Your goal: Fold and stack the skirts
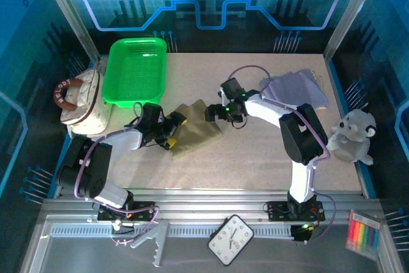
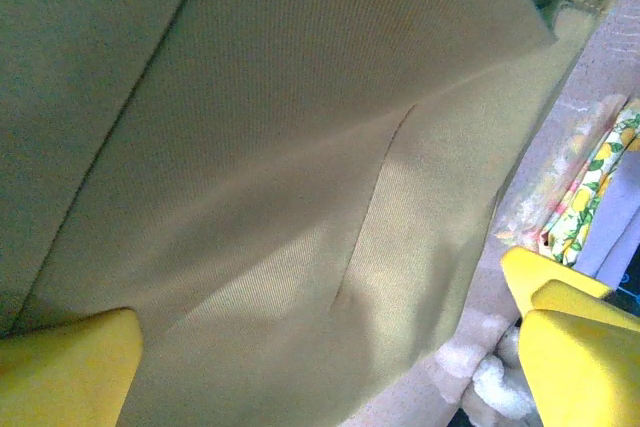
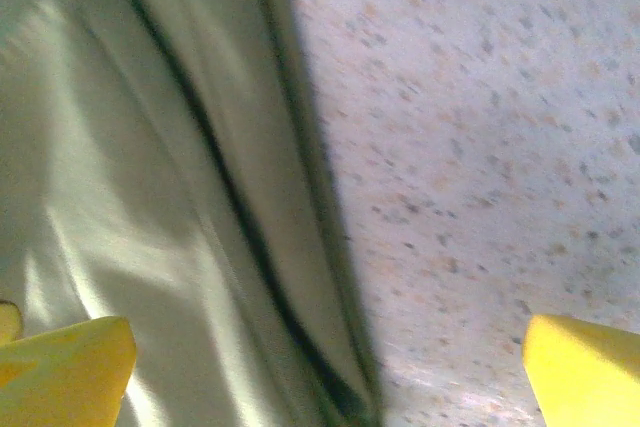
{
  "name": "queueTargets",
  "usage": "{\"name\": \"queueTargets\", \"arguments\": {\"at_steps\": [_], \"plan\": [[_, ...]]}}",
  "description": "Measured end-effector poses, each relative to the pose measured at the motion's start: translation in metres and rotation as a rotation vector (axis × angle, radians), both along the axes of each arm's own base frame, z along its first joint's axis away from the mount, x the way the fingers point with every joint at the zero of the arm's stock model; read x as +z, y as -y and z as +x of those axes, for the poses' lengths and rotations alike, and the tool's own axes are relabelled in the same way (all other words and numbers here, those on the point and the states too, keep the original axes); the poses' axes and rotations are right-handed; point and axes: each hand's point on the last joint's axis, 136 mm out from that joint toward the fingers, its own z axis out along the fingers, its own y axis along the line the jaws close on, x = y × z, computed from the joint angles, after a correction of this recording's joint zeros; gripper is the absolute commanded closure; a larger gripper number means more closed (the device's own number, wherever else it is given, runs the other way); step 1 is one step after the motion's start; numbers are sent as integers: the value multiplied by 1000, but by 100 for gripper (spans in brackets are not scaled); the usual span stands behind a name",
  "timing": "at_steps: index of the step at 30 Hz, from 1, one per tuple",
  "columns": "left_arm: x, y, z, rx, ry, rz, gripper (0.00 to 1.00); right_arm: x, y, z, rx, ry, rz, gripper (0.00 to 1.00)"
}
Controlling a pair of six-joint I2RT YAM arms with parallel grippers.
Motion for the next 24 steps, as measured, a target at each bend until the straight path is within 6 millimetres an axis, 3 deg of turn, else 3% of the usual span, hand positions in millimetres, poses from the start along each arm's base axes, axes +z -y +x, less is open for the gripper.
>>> {"name": "queueTargets", "arguments": {"at_steps": [3, 7, 11, 15, 21, 24], "plan": [[-1, 0, 2, -25, -2, 16, 1, -16, 1, -5, 17, -83, 61, 1], [-2, 1, 3, -53, -5, 33, 1, -13, -13, -2, 43, -126, 148, 5], [-2, 2, 2, -69, -7, 37, 1, -15, -13, 2, 9, -178, 188, 14], [-2, 2, 3, -77, -8, 29, 1, -19, -22, 5, 13, -222, 226, 43], [-1, 3, 6, -92, 3, 29, 1, -15, -70, -1, 155, -242, 357, 59], [-1, 2, 6, -95, 5, 30, 1, -18, -86, -16, 223, -260, 383, 87]]}}
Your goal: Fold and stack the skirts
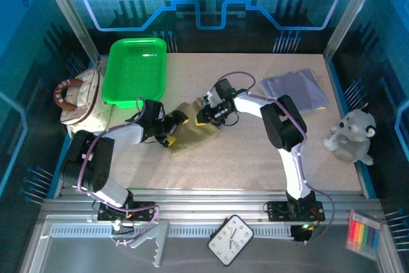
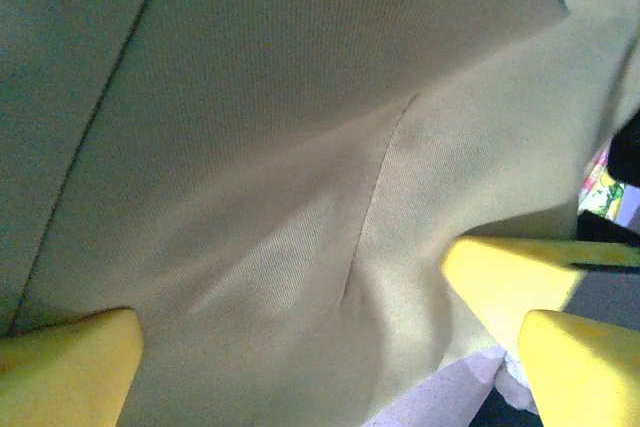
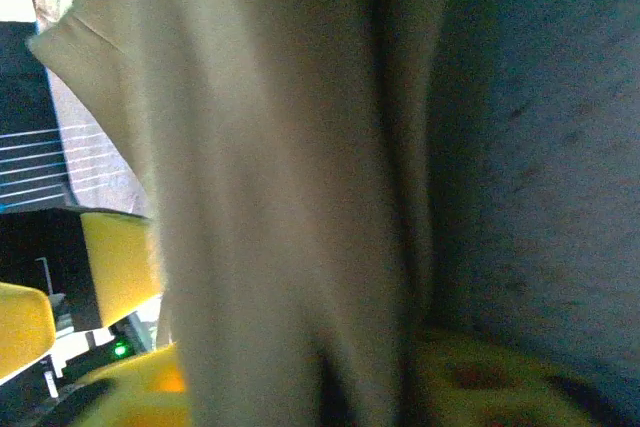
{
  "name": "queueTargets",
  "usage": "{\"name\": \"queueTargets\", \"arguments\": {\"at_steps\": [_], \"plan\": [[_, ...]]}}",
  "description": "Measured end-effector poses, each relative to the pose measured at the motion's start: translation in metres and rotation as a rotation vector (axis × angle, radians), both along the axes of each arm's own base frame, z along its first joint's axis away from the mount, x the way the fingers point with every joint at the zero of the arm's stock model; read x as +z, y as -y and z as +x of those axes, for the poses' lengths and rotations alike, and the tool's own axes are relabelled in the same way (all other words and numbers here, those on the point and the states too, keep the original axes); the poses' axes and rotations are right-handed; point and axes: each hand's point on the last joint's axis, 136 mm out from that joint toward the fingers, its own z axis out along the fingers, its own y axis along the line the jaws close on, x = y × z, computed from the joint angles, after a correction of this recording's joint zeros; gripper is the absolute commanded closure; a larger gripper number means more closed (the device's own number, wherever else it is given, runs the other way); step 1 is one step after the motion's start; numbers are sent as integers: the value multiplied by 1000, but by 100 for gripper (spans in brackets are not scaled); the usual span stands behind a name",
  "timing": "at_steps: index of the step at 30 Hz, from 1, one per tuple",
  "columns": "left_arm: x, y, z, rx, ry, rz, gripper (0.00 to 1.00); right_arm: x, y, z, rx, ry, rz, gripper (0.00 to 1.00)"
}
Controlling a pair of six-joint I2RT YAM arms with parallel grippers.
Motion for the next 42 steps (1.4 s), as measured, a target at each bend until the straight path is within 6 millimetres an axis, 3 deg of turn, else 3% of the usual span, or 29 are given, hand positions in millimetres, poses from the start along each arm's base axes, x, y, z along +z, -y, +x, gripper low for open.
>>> {"name": "queueTargets", "arguments": {"at_steps": [3, 6, 9, 13, 16, 19, 22, 26, 33, 35, 36, 37, 38, 42], "plan": [[2, -1, 0, 1, 4, -5, 1, 0, 5, -2, 7, 11, -8, 100], [6, -8, -1, 5, 14, 20, 1, 10, 29, 5, -10, 57, -59, 100], [9, -23, -8, 26, 5, 93, 1, 40, 74, 27, -30, 179, -157, 100], [30, -43, -3, 60, 39, 190, 1, 106, 153, 79, -77, 400, -285, 100], [47, -57, 7, 93, 85, 233, 1, 154, 212, 107, -110, 525, -356, 100], [52, -71, 11, 128, 88, 263, 1, 189, 258, 119, -115, 584, -399, 100], [50, -82, 9, 141, 68, 293, 1, 209, 293, 120, -88, 603, -425, 100], [50, -94, 2, 159, 38, 320, 1, 202, 331, 115, -67, 539, -415, 100], [70, -133, -8, 241, 62, 396, 1, 151, 406, 93, -111, 352, -433, 95], [74, -142, -9, 253, 73, 426, 1, 139, 420, 95, -122, 335, -482, 78], [75, -147, -11, 261, 73, 445, 1, 133, 428, 98, -132, 329, -515, 63], [74, -153, -12, 270, 68, 465, 1, 126, 436, 103, -145, 323, -555, 37], [74, -160, -14, 283, 62, 487, 1, 120, 442, 108, -153, 321, -590, 3], [76, -206, -26, 382, 55, 611, 1, 102, 463, 115, -240, 310, -747, 0]]}}
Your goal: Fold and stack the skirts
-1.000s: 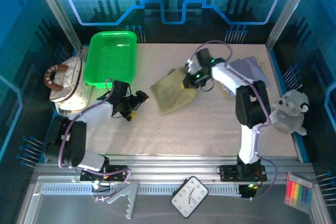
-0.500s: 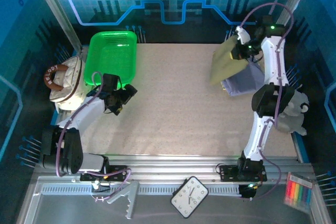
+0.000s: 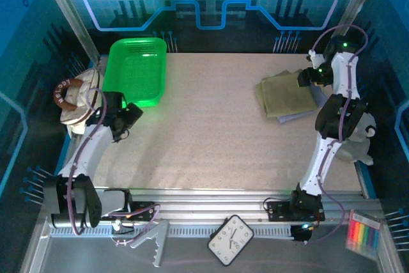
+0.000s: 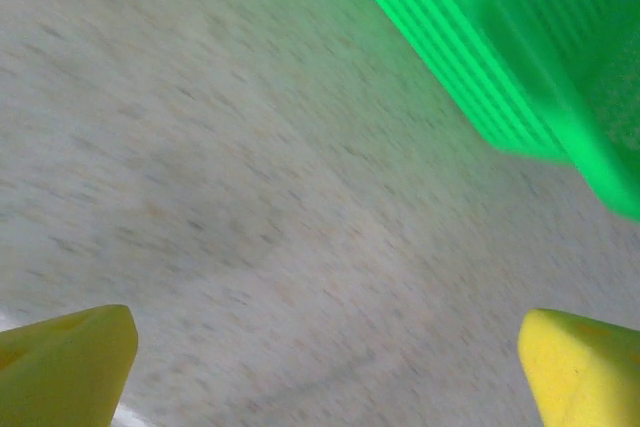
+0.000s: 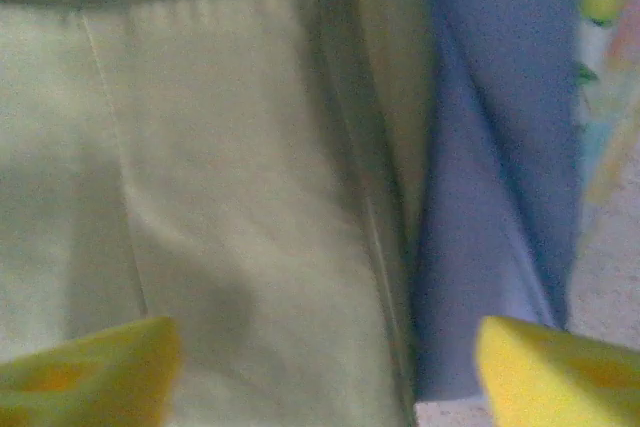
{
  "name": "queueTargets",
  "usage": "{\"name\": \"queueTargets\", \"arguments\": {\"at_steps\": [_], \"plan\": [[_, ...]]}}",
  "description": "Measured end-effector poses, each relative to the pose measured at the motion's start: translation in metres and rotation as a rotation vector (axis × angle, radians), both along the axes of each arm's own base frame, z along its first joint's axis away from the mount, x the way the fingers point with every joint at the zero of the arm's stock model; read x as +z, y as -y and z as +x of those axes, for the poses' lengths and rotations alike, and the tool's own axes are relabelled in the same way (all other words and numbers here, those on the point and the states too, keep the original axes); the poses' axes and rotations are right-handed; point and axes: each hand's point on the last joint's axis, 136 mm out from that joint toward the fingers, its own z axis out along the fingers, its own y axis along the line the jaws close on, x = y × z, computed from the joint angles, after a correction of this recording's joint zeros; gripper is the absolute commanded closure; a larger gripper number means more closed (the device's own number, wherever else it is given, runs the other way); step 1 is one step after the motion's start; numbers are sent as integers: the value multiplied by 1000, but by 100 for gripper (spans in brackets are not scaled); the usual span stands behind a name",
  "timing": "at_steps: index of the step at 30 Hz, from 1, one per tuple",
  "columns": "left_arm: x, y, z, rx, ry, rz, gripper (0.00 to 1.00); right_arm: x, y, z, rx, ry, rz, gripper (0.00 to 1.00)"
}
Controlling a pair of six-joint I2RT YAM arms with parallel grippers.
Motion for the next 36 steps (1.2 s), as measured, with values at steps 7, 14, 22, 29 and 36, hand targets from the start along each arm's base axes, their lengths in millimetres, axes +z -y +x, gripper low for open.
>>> {"name": "queueTargets", "arguments": {"at_steps": [7, 14, 22, 29, 36], "plan": [[-29, -67, -21, 88, -47, 219, 1, 60, -66, -68, -195, 377, -55, 0], [-90, -64, 9, -87, -80, 232, 1, -3, -98, -109, -242, 554, 43, 0], [-51, -9, 84, -380, 264, 363, 1, -85, -142, -117, -89, 461, 39, 0], [-55, 32, 78, -544, 427, 495, 1, -55, -184, -90, 127, 722, -41, 0], [-47, 32, 80, -528, 462, 585, 1, -48, -134, -81, -35, 833, -63, 0]]}}
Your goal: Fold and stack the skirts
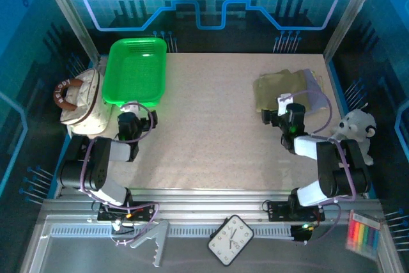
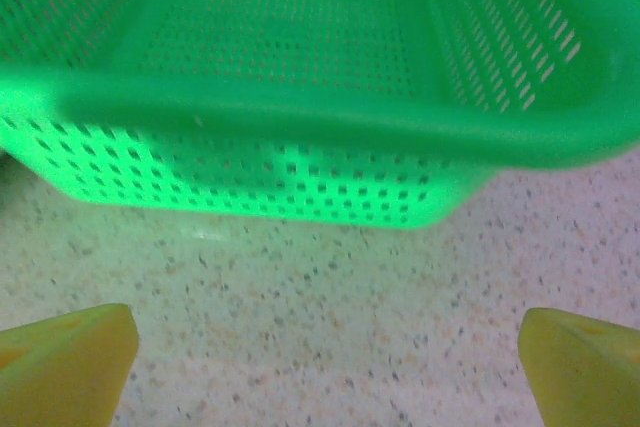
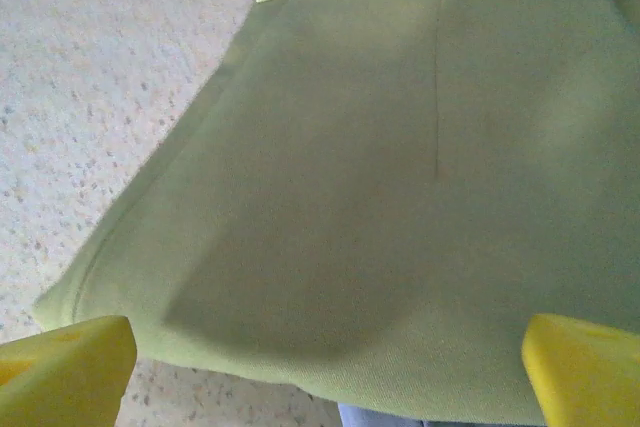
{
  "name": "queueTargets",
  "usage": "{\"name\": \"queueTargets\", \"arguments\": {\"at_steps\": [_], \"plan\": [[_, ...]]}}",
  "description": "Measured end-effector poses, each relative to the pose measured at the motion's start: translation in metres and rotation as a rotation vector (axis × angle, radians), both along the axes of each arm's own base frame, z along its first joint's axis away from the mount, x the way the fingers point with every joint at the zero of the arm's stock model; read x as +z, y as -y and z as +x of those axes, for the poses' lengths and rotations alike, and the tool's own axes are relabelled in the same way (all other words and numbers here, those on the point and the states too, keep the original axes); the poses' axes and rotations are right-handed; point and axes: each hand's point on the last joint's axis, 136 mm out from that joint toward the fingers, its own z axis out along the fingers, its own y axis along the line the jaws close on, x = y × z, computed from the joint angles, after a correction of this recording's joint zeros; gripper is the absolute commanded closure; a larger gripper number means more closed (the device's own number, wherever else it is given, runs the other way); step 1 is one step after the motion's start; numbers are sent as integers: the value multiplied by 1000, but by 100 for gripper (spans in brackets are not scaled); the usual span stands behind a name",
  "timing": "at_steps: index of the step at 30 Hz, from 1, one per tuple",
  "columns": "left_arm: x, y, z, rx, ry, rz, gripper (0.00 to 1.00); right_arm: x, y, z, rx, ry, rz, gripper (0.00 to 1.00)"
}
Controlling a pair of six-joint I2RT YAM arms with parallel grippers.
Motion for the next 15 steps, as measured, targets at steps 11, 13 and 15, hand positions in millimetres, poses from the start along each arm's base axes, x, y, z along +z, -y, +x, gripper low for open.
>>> {"name": "queueTargets", "arguments": {"at_steps": [11, 13, 15], "plan": [[11, -3, 4, 14, 45, 21, 1, -5, -7, -2, 32, 6, 17, 0], [11, -3, 4, 13, 47, 25, 1, -5, -8, -2, 33, 9, 17, 0], [11, -3, 4, 13, 47, 25, 1, -4, -9, -2, 38, 10, 20, 0]]}}
